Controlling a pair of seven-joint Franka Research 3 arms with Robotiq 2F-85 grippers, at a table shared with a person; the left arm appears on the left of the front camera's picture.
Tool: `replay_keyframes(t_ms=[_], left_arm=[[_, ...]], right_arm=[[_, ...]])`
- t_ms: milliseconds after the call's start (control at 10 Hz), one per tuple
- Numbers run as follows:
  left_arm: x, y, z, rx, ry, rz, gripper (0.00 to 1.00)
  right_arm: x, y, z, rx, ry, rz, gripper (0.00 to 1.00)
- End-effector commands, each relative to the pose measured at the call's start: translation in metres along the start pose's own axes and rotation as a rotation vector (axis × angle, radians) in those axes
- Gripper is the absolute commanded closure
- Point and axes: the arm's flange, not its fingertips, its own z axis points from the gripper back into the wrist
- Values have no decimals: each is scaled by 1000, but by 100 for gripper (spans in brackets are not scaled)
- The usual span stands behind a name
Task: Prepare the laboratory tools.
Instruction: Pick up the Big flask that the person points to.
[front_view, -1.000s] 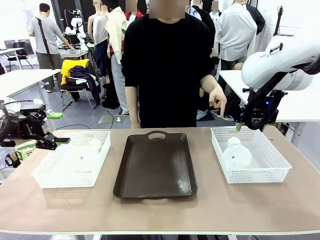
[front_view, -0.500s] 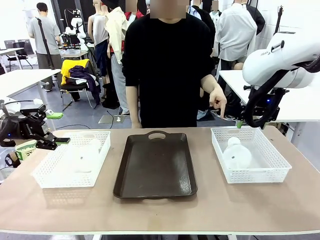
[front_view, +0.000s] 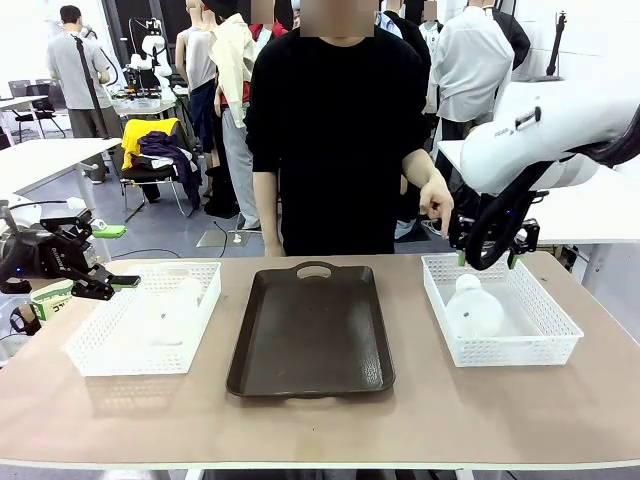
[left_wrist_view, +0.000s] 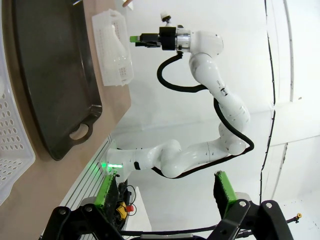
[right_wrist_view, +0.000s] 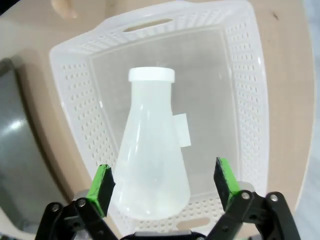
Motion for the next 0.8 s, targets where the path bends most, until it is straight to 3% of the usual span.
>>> replay_keyframes(t_ms=[0,700], left_arm=[[0,-2,2,18,2,5,0],[0,-2,2,18,2,5,0]], right_arm=[[16,7,-16,-83,21,-91,0],[46,6,-60,-9,4,-241,0]])
